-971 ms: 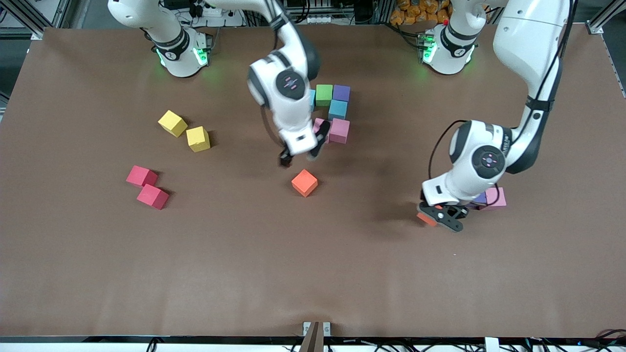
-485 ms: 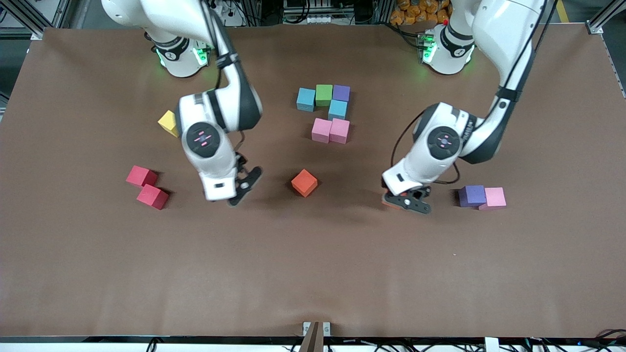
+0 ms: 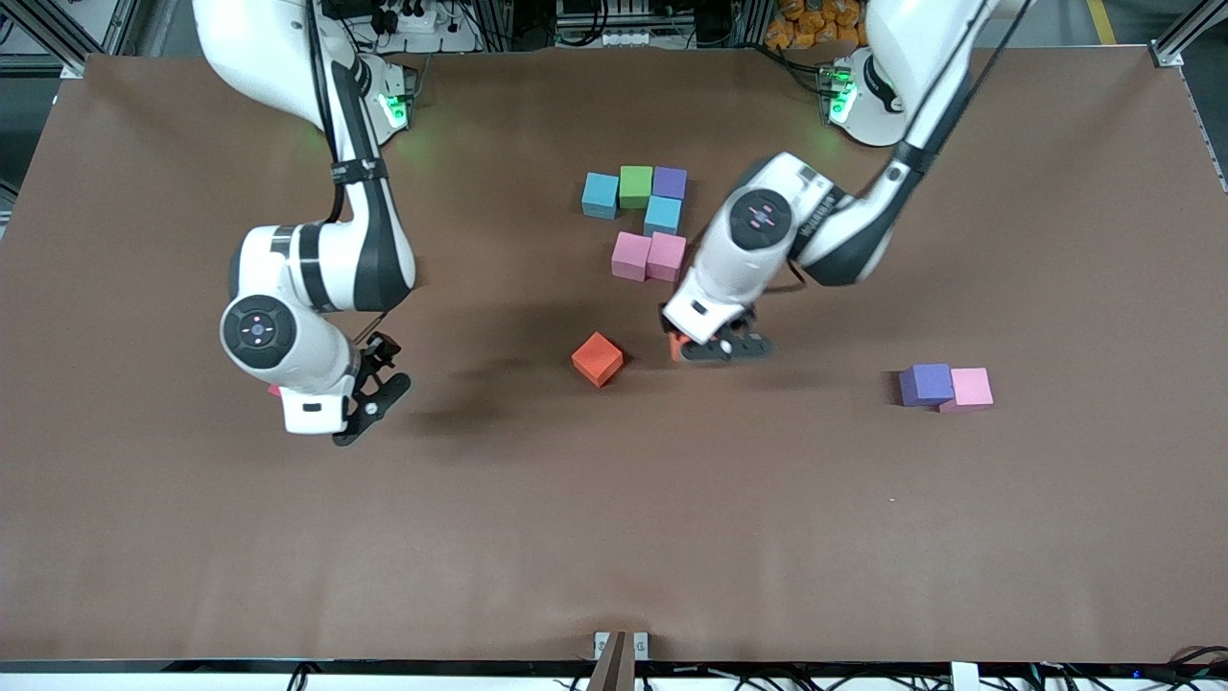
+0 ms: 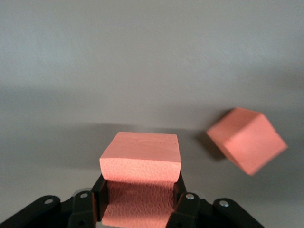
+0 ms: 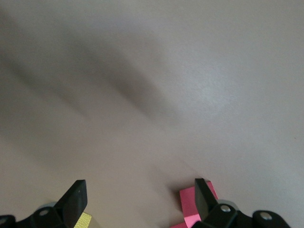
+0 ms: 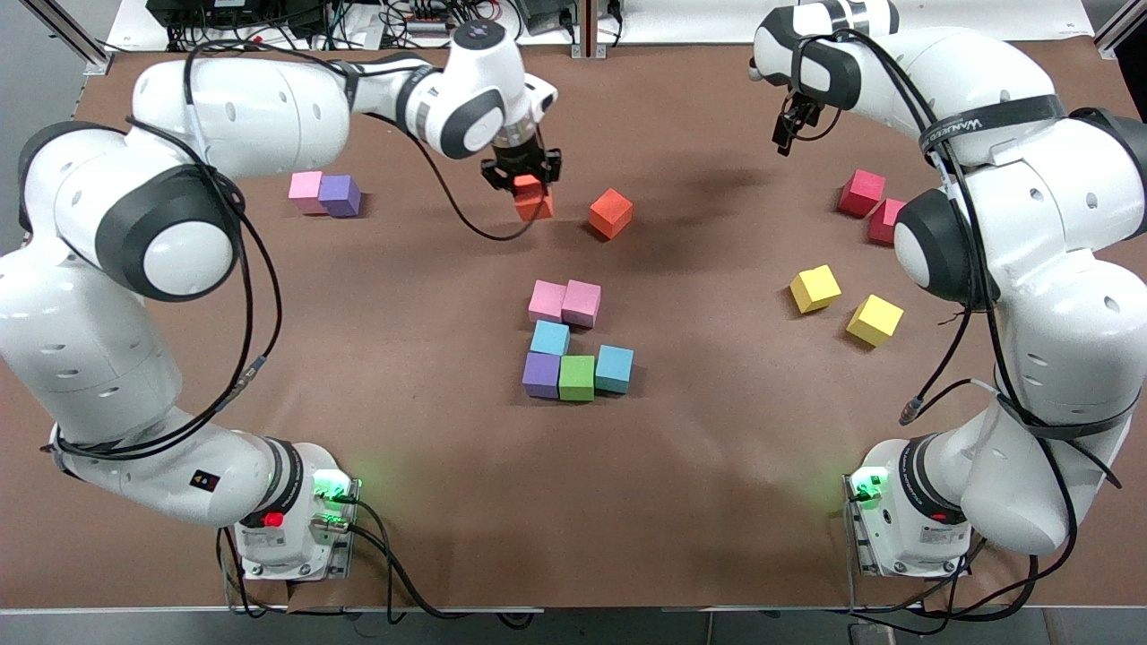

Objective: Form number 2 with 11 blocks
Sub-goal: 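Carry the orange cube to center while the right gripper reaches pink cubes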

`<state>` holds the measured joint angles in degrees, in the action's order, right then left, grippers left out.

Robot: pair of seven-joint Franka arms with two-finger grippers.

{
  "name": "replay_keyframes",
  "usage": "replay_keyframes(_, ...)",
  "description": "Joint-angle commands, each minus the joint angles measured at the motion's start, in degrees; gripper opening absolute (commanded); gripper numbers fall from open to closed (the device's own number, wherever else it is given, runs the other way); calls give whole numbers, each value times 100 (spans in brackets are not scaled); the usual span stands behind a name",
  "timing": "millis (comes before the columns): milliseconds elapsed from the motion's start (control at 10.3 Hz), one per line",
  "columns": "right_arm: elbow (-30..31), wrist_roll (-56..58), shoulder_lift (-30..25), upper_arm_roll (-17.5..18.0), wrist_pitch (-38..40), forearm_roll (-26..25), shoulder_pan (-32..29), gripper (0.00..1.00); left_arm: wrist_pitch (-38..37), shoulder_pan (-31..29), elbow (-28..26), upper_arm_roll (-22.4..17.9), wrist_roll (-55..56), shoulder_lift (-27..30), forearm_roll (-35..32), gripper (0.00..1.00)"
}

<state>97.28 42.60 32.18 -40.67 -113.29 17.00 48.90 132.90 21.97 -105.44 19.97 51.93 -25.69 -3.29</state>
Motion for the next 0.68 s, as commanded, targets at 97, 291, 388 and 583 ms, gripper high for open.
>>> replay_keyframes(97,-201,-59,43,85,79,40,-345,100,-159,183,154,454,2295,38,425,9)
replay_keyframes(291,-201,-50,95,103,71,40,-512,100,-159,316,286,700,3905,-102,408,9)
replay_keyframes(388,-184,-50,87,103,97,49,-539,100,-150,325,304,823,4504,-164,391,8)
replay_keyframes(583,-175,-50,105,103,71,40,-592,100,-116,518,392,877,5585,-304,408,8)
